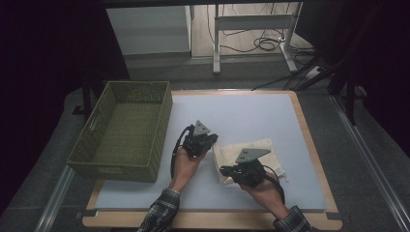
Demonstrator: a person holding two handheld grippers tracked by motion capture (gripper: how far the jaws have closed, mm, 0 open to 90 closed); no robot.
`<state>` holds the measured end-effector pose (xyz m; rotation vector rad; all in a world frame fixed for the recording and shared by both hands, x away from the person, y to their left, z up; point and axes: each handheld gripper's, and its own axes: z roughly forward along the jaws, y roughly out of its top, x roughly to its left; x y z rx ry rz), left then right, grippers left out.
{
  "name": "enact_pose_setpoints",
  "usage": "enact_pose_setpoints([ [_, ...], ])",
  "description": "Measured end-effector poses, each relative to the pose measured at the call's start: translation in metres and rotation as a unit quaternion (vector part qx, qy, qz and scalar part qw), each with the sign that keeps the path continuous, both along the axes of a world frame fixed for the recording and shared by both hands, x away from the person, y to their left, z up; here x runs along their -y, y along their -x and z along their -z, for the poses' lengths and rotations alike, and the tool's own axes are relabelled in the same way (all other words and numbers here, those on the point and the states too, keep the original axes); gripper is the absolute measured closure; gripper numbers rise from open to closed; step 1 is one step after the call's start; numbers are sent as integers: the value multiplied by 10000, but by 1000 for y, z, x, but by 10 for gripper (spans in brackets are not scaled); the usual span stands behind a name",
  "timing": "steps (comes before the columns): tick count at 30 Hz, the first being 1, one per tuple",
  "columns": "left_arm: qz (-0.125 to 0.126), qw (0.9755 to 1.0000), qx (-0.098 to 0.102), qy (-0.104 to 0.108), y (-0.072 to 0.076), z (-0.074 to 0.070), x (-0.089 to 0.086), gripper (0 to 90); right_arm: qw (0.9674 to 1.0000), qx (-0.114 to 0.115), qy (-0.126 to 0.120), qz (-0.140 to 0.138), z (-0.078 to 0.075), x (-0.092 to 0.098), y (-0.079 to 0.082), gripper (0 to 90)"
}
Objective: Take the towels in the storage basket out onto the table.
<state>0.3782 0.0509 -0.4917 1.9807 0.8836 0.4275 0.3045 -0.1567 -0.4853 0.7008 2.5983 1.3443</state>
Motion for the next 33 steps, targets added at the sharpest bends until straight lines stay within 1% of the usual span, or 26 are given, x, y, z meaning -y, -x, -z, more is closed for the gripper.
enact_pose_setpoints([
  [6, 187, 9998, 21, -55, -10, 1, 25, 873, 9995, -62, -55, 310, 2, 30, -3, 854],
  [11, 311, 9995, 2, -31, -17, 3, 41, 872, 9986, -105, -88, 503, 5, 49, -6, 853],
  [13, 357, 9994, 16, -32, -19, 2, 48, 871, 9984, -121, -96, 551, 6, 55, -7, 853],
  [15, 416, 9991, 56, -94, -22, 1, 57, 871, 9980, -126, -112, 608, 6, 60, -7, 853],
  [18, 474, 9988, 56, -73, -25, 0, 66, 870, 9973, -145, -146, 704, 6, 69, -7, 852],
  [21, 557, 9984, 43, -77, -29, 0, 77, 869, 9965, -138, -125, 811, 6, 79, -8, 852],
  [25, 660, 9977, 43, -124, -34, 1, 89, 868, 9951, -171, -172, 955, 6, 92, -8, 851],
  [26, 693, 9975, 49, -136, -36, 0, 92, 868, 9950, -155, -151, 976, 5, 94, -9, 851],
  [30, 768, 9970, 36, -112, -40, -4, 104, 867, 9934, -167, -249, 1103, 2, 107, -9, 851],
  [33, 828, 9964, 66, -155, -43, -9, 115, 867, 9928, -139, -263, 1162, -2, 113, -8, 850],
])
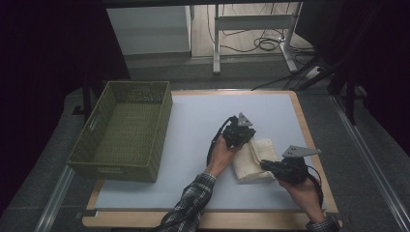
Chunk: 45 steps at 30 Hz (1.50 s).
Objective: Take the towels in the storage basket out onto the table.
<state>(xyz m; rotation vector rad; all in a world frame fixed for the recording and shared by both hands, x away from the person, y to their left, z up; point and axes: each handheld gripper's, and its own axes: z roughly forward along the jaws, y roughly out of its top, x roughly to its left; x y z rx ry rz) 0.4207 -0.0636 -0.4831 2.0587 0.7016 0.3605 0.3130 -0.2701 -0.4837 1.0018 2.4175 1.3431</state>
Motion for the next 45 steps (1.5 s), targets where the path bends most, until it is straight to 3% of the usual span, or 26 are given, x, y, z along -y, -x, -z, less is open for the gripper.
enact_pose_setpoints([
  [6, 102, 9999, 10, -94, -4, -3, 20, 866, 9999, -2, -12, 162, -1, 16, 1, 849],
  [12, 180, 9993, -70, -333, -10, 7, 37, 863, 9994, -90, 37, 330, 11, 27, -1, 848],
  [16, 171, 9992, -132, -327, -12, 14, 43, 861, 9989, -129, 86, 435, 18, 31, -1, 845],
  [18, 154, 9995, -174, -206, -12, 16, 46, 849, 9987, -153, 106, 470, 21, 33, -2, 842],
  [21, 118, 9998, -184, -30, -13, 17, 44, 728, 9985, -209, 124, 501, 26, 35, -3, 834],
  [25, -4, 9998, -168, 62, -14, 13, 36, 539, 9977, -197, 172, 629, 28, 38, -4, 767],
  [32, -88, 9999, -40, -45, -4, 8, 14, 448, 9945, -14, 381, 977, 19, 59, 1, 646],
  [37, -159, 9998, -7, -133, 7, 8, -13, 425, 9931, 84, 388, 1107, 10, 67, 2, 618],
  [41, -252, 9996, -100, -80, 12, 12, -36, 450, 9935, 101, 433, 1044, 10, 55, -3, 609],
  [45, -342, 9990, -280, -50, 11, 24, -51, 467, 9925, 24, 598, 1068, 20, 41, -9, 608],
])
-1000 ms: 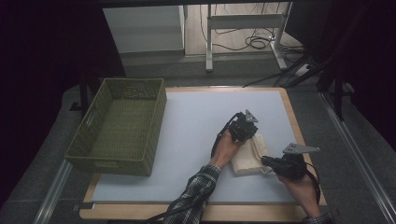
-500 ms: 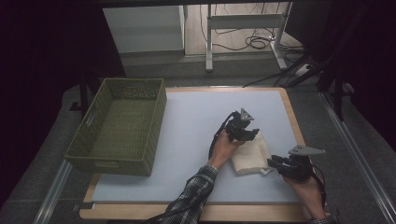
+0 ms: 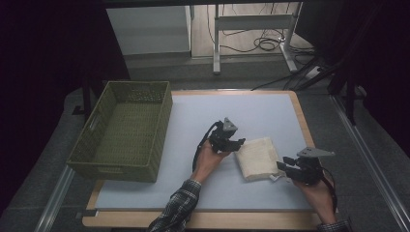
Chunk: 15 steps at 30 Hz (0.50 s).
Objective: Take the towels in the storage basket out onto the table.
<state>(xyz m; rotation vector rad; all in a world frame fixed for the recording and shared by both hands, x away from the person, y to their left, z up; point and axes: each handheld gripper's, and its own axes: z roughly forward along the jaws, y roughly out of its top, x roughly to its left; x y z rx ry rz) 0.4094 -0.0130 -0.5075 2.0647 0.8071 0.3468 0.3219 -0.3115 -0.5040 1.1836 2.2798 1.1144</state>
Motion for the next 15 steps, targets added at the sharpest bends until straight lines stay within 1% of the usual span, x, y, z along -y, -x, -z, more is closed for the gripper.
enact_pose_setpoints([
  [1, -15, 10000, -56, -35, -1, 4, -2, 467, 10000, -20, 9, 25, 2, -1, -1, 607],
  [2, -22, 9999, -83, -85, -2, 8, -2, 468, 9999, -101, 59, 68, 5, -3, -1, 608],
  [4, -27, 9998, -149, -112, -2, 14, -2, 467, 9997, -114, 171, 104, 9, -3, 0, 606],
  [5, -31, 9997, -175, -138, -3, 16, -2, 467, 9995, -134, 253, 129, 10, -3, 1, 596],
  [7, -19, 9996, -214, -203, -4, 21, -1, 467, 9992, -195, 325, 157, 14, -3, 3, 556],
  [8, -17, 9994, -222, -271, -4, 23, 1, 467, 9991, -214, 339, 162, 14, -2, 3, 548],
  [10, -11, 9990, -230, -392, -5, 27, 4, 467, 9990, -300, 256, 194, 16, -1, 3, 540],
  [11, -16, 9990, -277, -340, -6, 29, 5, 467, 9991, -327, 189, 212, 17, 1, 3, 541],
  [13, 7, 9987, -462, -222, -9, 29, 2, 478, 9991, -316, 103, 263, 18, 1, 4, 546],
  [15, 26, 9986, -499, -193, -9, 29, 2, 504, 9988, -355, 87, 331, 18, 1, 5, 561],
])
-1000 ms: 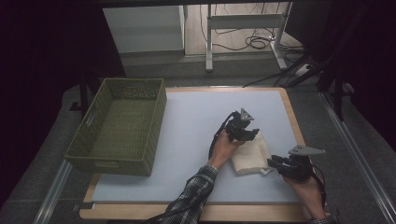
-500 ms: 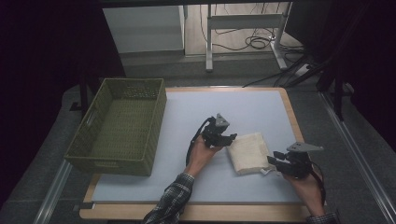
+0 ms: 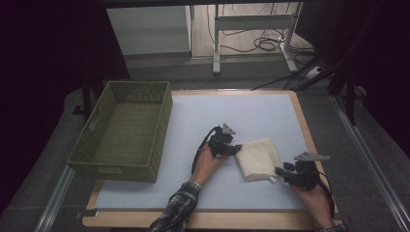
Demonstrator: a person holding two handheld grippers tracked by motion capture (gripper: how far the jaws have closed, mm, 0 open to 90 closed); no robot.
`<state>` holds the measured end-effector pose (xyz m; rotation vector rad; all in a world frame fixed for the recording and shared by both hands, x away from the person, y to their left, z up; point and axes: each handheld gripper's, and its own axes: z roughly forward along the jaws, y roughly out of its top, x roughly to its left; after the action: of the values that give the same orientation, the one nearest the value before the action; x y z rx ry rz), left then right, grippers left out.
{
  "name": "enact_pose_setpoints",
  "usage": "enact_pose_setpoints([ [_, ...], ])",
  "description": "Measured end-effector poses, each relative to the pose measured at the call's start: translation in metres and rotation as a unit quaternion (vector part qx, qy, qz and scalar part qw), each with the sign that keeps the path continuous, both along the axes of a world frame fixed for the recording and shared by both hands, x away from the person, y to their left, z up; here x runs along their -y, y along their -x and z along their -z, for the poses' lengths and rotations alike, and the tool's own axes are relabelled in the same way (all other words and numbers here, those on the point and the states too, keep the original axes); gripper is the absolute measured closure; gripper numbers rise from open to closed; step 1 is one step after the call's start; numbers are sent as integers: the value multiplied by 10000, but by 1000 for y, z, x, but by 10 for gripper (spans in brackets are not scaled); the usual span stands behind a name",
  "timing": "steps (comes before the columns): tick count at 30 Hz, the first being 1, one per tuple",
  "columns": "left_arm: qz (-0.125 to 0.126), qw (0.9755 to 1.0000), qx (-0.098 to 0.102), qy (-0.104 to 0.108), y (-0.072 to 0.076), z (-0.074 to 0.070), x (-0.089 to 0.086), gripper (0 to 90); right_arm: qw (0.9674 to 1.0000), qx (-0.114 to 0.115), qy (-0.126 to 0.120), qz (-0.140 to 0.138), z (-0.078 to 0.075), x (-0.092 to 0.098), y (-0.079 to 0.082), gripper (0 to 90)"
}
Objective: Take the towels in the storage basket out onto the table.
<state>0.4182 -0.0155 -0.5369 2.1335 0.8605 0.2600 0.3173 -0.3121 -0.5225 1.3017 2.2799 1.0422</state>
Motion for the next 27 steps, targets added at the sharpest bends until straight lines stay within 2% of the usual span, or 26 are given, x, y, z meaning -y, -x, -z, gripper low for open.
enact_pose_setpoints([
  [2, 19, 10000, -70, 34, 2, 0, 1, 579, 10000, -30, -24, 48, 0, -1, 0, 603],
  [5, -36, 9995, -293, 63, 2, -3, 4, 682, 9994, -218, -283, -30, 0, -2, 1, 777],
  [7, 31, 9992, -390, 87, 2, -4, 6, 761, 9988, -292, -382, -35, 0, -1, 1, 794],
  [9, 61, 9993, -357, 50, 4, -5, 8, 821, 9982, -332, -490, -24, 1, 1, 0, 804],
  [12, 84, 9996, -256, 52, 6, -5, 8, 846, 9967, -396, -707, -22, 3, 4, -1, 818],
  [17, 117, 9993, -24, 358, 7, -18, -1, 858, 9964, -305, -785, -126, -6, 4, 0, 821],
  [23, 153, 9994, 151, 285, 11, -32, -6, 856, 9964, -172, -768, -319, -16, -3, 1, 821],
  [27, 138, 9994, 188, 270, 12, -38, -11, 853, 9955, -137, -855, -381, -20, -7, 2, 820],
])
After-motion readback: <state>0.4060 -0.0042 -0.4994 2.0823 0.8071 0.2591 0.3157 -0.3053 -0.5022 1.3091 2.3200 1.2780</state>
